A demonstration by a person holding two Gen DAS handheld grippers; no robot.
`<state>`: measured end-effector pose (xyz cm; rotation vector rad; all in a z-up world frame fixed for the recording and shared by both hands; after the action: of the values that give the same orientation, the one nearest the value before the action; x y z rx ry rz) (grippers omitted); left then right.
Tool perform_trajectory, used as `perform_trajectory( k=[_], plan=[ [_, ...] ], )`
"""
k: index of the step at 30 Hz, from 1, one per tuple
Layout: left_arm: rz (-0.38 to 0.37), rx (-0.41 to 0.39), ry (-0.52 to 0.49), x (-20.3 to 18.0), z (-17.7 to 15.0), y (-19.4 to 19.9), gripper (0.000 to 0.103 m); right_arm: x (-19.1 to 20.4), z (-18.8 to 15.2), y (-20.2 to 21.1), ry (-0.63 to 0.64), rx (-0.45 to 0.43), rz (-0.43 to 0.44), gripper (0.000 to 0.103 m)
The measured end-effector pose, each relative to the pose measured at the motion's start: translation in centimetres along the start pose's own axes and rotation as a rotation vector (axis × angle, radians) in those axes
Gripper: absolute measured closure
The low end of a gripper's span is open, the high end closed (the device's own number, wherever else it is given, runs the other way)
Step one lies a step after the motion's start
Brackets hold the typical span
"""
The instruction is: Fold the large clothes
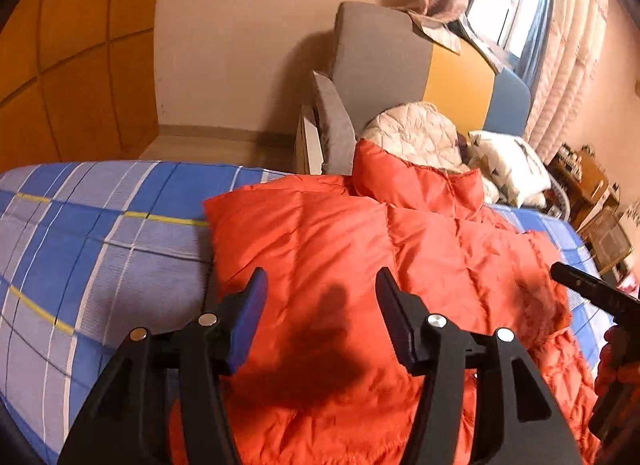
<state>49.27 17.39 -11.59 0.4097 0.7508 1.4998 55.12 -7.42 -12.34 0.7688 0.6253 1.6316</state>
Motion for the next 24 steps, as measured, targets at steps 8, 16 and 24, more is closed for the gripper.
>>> perform_trajectory(
  k=[8,16,24],
  plan=[
    [0.014,0.067,-0.041,-0.4,-1.4,-3.9,0.046,-2.3,-1.5,-3.5,-0.019,0.032,-0.066,0.04],
    [0.023,0.1,-0.04,0.2,-3.0,-5.8,0.045,-2.5,-2.4,-5.7,0.016,0.058,-0.1,0.04],
    [0.056,0.101,-0.043,0.2,-3.4,-6.4,0.045,-2.4,-2.9,-6.9,0.034,0.073,-0.135,0.04]
  ],
)
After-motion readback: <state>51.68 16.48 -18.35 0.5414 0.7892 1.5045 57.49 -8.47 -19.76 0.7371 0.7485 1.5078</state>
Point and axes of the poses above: each gripper's, at about its wrist camera, not at the fingertips, and y roughly against the way its jaws point, x to its left, z to its top, the point moved 8 cm from there along -y, roughly the way its jaws point, and after that the axes turned 2 degrees about -x, right-handed, at the moved point
